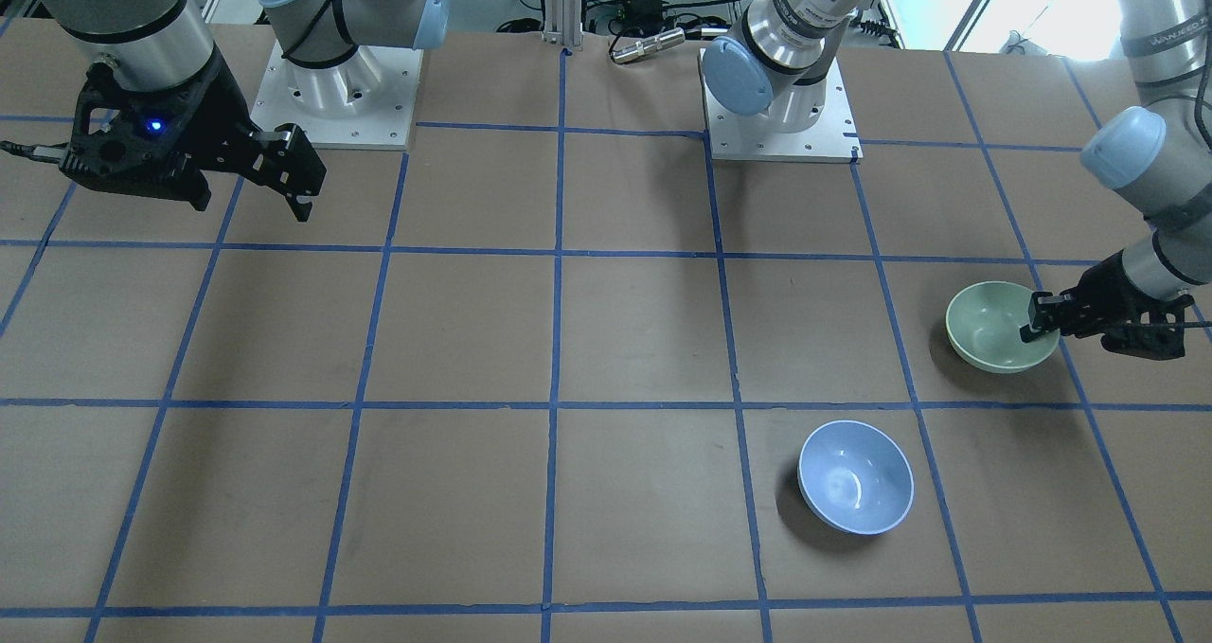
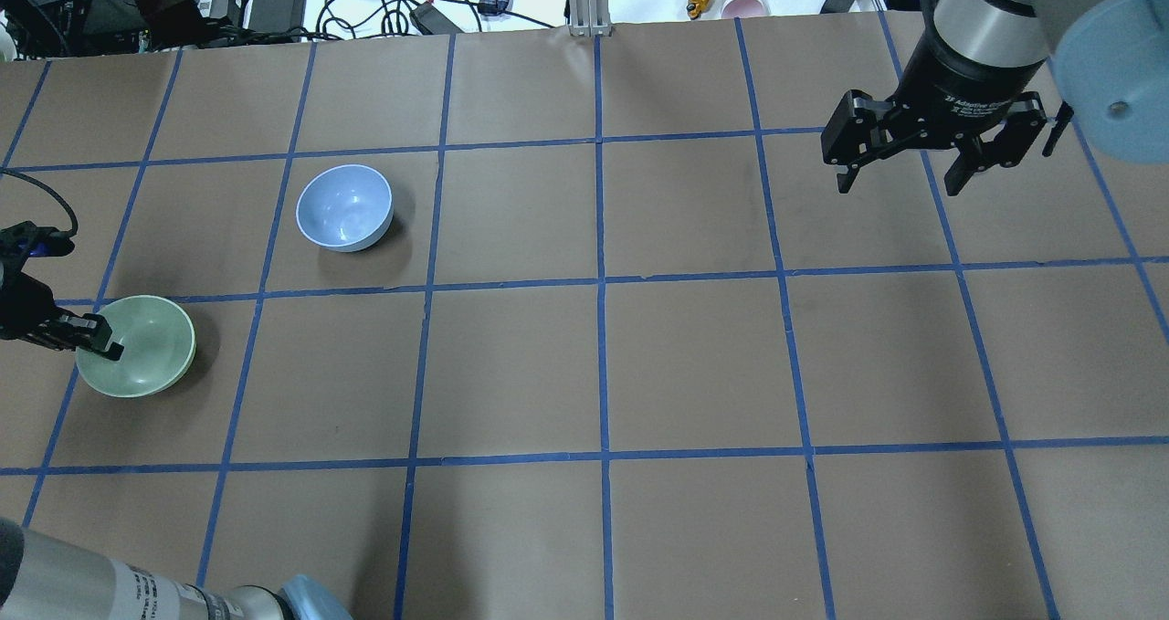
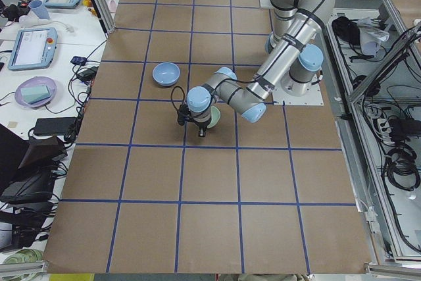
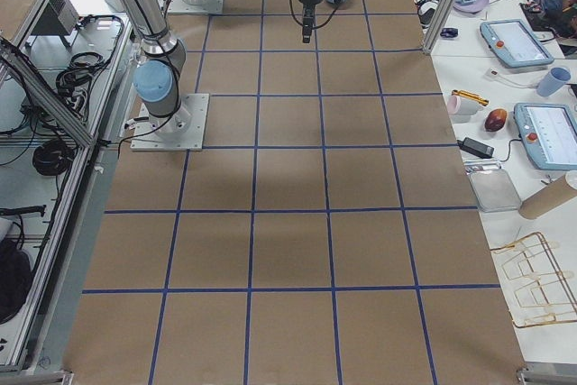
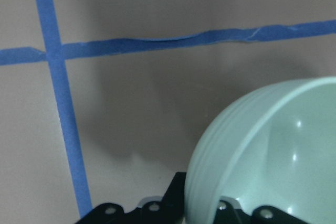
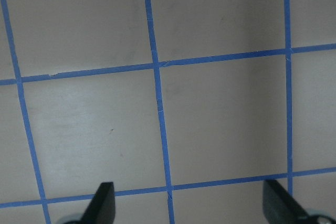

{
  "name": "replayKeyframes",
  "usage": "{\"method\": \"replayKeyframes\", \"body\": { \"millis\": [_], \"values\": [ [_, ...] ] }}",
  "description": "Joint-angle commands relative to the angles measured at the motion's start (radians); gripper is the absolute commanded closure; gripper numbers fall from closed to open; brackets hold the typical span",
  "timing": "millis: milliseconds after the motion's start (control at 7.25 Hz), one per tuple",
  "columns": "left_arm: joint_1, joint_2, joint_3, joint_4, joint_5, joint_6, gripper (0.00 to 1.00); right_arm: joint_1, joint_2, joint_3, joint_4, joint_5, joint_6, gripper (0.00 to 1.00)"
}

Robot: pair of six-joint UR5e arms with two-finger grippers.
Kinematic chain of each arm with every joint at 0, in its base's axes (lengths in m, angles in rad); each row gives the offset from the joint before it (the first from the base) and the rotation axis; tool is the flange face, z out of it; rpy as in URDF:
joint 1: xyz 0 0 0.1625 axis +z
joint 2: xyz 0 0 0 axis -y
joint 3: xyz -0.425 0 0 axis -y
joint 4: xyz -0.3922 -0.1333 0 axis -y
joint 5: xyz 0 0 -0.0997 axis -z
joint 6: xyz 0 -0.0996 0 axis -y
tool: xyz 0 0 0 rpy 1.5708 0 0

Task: Stack green bowl on blue bowl
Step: 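Lift the green bowl with the left gripper toward the blue bowl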

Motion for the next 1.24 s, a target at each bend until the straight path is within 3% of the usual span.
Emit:
{"method": "replayKeyframes", "body": {
  "millis": [0, 552, 828, 1103],
  "values": [
    [0.001, 0.025, 0.085, -0.193, -0.054, -0.005, 1.0, 0.0, 0.0, 0.0, 0.0, 0.0, 0.0, 0.0],
    [-0.038, 0.071, 0.223, -0.368, -0.121, -0.116, 1.0, 0.0, 0.0, 0.0, 0.0, 0.0, 0.0, 0.0],
    [-0.129, 0.091, 0.262, -0.382, -0.138, -0.212, 1.0, 0.0, 0.0, 0.0, 0.0, 0.0, 0.0, 0.0],
    [-0.215, 0.103, 0.334, -0.478, -0.232, -0.352, 1.0, 0.0, 0.0, 0.0, 0.0, 0.0, 0.0, 0.0]
  ]
}}
